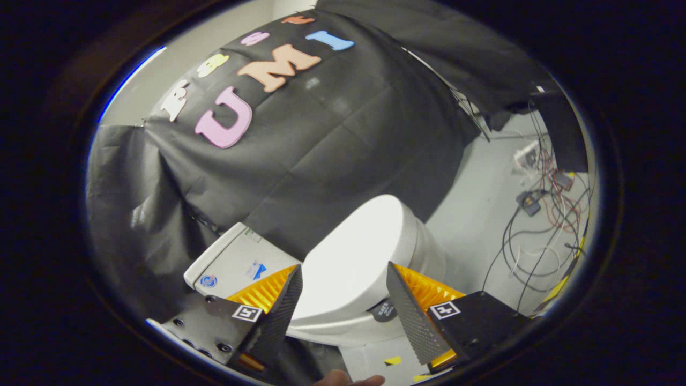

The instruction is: Open the toilet lid.

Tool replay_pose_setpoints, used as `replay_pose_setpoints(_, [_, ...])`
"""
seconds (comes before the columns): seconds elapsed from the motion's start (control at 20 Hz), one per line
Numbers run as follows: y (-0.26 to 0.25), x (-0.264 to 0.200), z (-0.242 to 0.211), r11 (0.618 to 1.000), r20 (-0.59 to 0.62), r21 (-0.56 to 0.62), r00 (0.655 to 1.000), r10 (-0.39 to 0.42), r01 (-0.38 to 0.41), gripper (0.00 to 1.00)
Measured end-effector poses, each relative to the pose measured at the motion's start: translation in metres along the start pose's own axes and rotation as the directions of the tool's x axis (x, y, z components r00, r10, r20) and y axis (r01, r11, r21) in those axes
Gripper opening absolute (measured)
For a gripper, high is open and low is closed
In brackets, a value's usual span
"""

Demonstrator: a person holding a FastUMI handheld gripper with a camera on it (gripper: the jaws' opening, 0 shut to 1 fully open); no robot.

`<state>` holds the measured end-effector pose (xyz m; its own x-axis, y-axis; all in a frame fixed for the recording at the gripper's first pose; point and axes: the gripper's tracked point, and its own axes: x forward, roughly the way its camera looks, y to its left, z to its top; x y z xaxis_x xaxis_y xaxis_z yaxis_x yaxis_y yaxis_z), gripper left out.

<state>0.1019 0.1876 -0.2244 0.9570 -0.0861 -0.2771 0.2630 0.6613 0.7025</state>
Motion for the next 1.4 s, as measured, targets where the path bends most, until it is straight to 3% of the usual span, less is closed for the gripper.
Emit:
replay_pose_setpoints(0.15, [-0.027,0.013,-0.039,0.992,-0.107,0.102,0.992,-0.061,0.072,0.97])
replay_pose_setpoints(0.3, [-0.050,0.028,-0.069,0.955,-0.179,0.253,0.977,-0.113,0.156,0.93])
replay_pose_setpoints(0.45, [-0.049,0.039,-0.081,0.936,-0.210,0.322,0.975,-0.079,0.145,0.85])
replay_pose_setpoints(0.5, [-0.053,0.043,-0.085,0.933,-0.233,0.315,0.967,-0.102,0.175,0.84])
replay_pose_setpoints(0.6, [-0.054,0.050,-0.094,0.934,-0.267,0.292,0.955,-0.127,0.206,0.41])
replay_pose_setpoints(0.65, [-0.055,0.052,-0.090,0.928,-0.262,0.308,0.956,-0.130,0.210,0.42])
replay_pose_setpoints(0.8, [-0.051,0.049,-0.090,0.909,-0.276,0.363,0.955,-0.103,0.203,0.24])
replay_pose_setpoints(1.2, [-0.056,0.046,-0.080,0.875,-0.245,0.421,0.959,-0.143,0.238,0.20])
replay_pose_setpoints(1.25, [-0.052,0.047,-0.085,0.878,-0.264,0.410,0.953,-0.146,0.248,0.01])
replay_pose_setpoints(1.4, [-0.041,0.046,-0.085,0.859,-0.286,0.422,0.941,-0.179,0.291,0.01])
